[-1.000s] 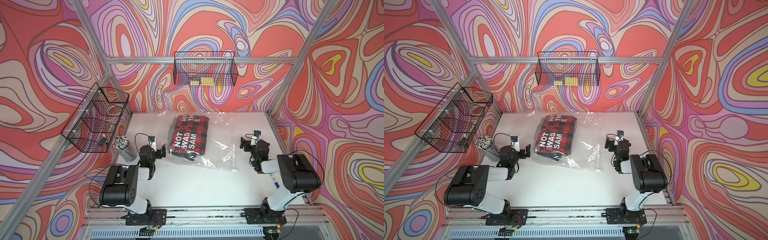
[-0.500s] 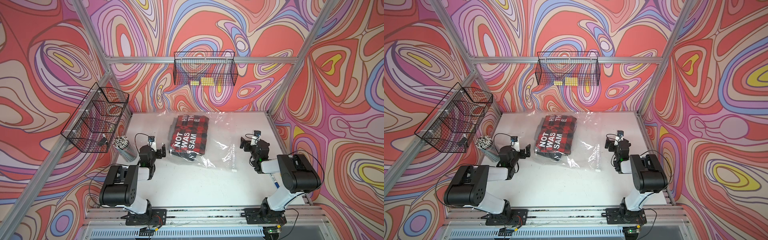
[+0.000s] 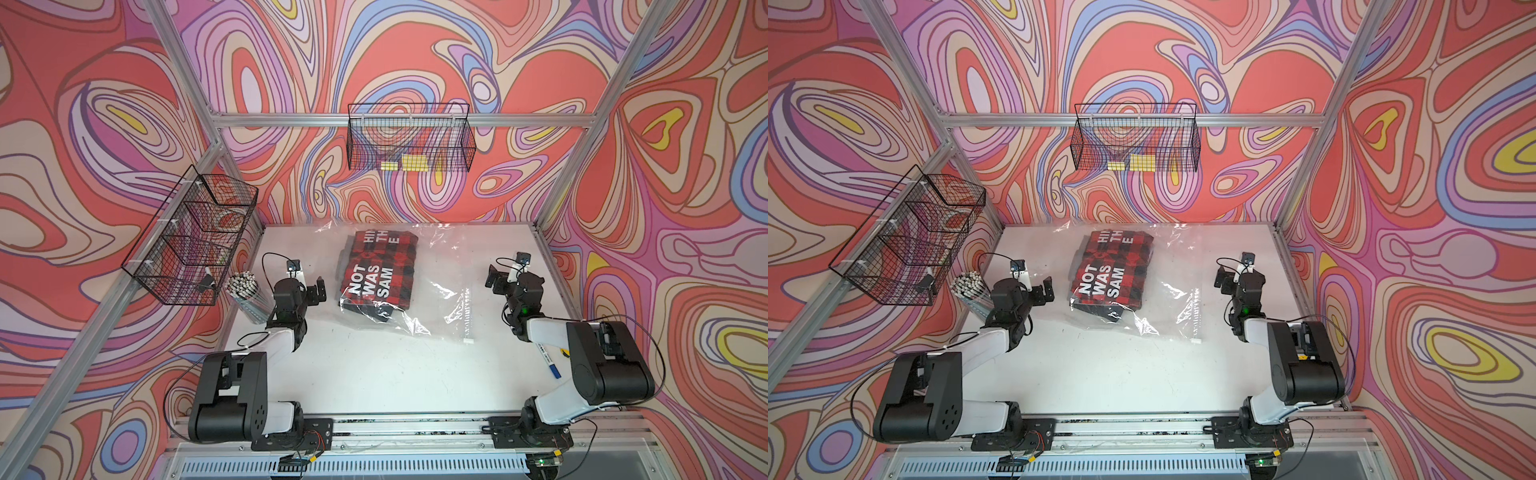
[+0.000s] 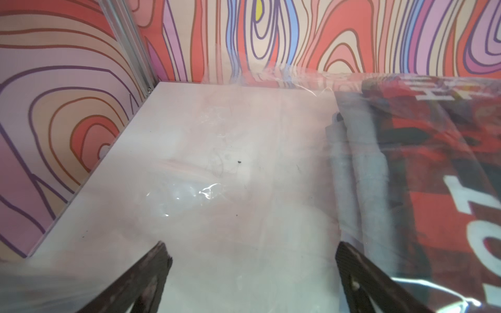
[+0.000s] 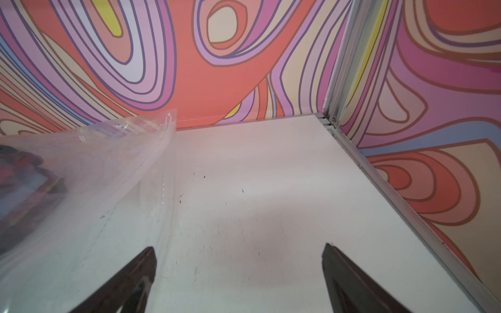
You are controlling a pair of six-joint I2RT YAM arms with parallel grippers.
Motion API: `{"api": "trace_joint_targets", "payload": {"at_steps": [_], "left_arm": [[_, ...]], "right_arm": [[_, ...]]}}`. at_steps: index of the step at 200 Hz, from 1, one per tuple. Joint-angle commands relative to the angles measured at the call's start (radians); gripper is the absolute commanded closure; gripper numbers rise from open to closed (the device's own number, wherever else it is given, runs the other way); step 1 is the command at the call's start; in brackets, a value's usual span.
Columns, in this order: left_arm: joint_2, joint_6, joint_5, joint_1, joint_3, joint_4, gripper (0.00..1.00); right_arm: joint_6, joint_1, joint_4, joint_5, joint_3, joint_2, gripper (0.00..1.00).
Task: Take the shirt out of the vacuum bag
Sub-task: Open the vacuum bag at the center of the board.
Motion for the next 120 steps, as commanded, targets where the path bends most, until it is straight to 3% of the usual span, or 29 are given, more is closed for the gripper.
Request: {"api": "trace_joint_targets", "payload": {"at_steps": [1,12,23,51,78,88,104,120], "left_arm": [[-0.025,-0.211,-0.195,0.004,0.155,-0.359,0.01],[-0.008,-0.258,-0.238,0.005,0.231,-0.496,0.01],[-0.013,-0.331,-0.207,0.01,0.26,-0.575,0.01],[-0.084,-0.479,0.05,0.01,0.24,-0.551,0.01],[-0.122,-0.571,0.3,-0.001,0.284,-0.588,0.01],[-0.139,-0.573,0.275,-0.052,0.32,-0.64,0.01],[-0.145,-0.567,0.205,-0.175,0.393,-0.722,0.01],[-0.114,-0.612,0.173,-0.288,0.472,-0.756,0.01]], "right_arm": [[-0.003,0.0,-0.04,0.028,-0.016,-0.081,0.02],[-0.003,0.002,-0.048,0.023,-0.018,-0.124,0.02],[0.012,0.006,-0.069,0.003,-0.012,-0.166,0.02],[0.063,0.025,-0.136,-0.009,0.014,-0.252,0.02],[0.335,0.023,-0.358,0.084,0.089,-0.311,0.02],[0.385,0.023,-0.401,0.101,0.099,-0.323,0.02],[0.597,0.022,-0.562,0.228,0.121,-0.353,0.02],[0.564,0.016,-0.554,0.192,0.12,-0.364,0.02]]}}
